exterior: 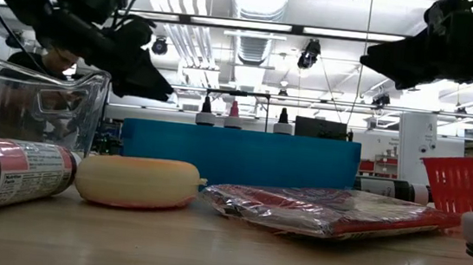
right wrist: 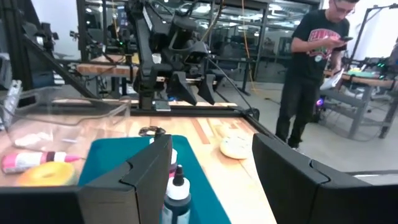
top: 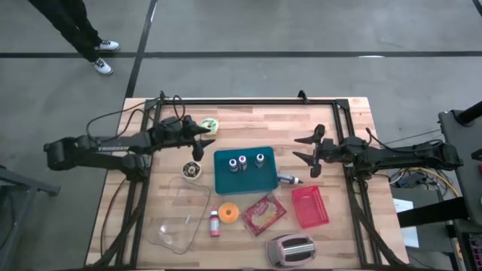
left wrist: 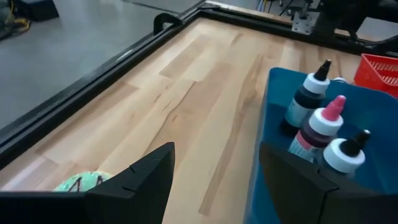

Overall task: Pick & Place Food Item
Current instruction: Put the green donut into the red bin

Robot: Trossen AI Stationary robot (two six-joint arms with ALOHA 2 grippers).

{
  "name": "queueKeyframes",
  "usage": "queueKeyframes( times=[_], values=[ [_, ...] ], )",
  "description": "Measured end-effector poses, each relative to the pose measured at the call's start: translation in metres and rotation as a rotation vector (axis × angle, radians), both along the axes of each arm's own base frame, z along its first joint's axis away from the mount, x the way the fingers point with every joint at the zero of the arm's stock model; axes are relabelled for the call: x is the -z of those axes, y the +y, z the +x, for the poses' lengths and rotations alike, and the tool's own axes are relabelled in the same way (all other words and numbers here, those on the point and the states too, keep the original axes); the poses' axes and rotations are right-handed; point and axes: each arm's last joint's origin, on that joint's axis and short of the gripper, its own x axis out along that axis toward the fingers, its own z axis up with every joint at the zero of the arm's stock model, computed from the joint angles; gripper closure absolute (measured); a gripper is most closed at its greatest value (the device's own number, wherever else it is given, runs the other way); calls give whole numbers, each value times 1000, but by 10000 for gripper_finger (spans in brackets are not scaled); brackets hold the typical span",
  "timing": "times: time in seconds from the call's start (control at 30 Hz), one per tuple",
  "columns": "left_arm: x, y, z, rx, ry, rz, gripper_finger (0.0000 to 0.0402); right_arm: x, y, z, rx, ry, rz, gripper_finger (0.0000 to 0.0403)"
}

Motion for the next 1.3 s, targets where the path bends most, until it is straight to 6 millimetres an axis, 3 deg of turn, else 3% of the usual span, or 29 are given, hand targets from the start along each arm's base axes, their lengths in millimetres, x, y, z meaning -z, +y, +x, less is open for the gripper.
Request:
queueKeyframes(
  times=[0.27,0.63,1.07,1.3],
  values=[
    [-4,6,8,-36,62,-74,165,-3,-2,0,61,-5,-37,184],
    [-15,24,25,-157,302,-136,165,-3,-2,0,81,-11,9,184],
    [2,55,58,-152,517,-166,165,-3,-2,0,73,-15,39,184],
    [6,72,61,-181,592,-200,165,-2,-2,0,68,-11,43,184]
  ],
)
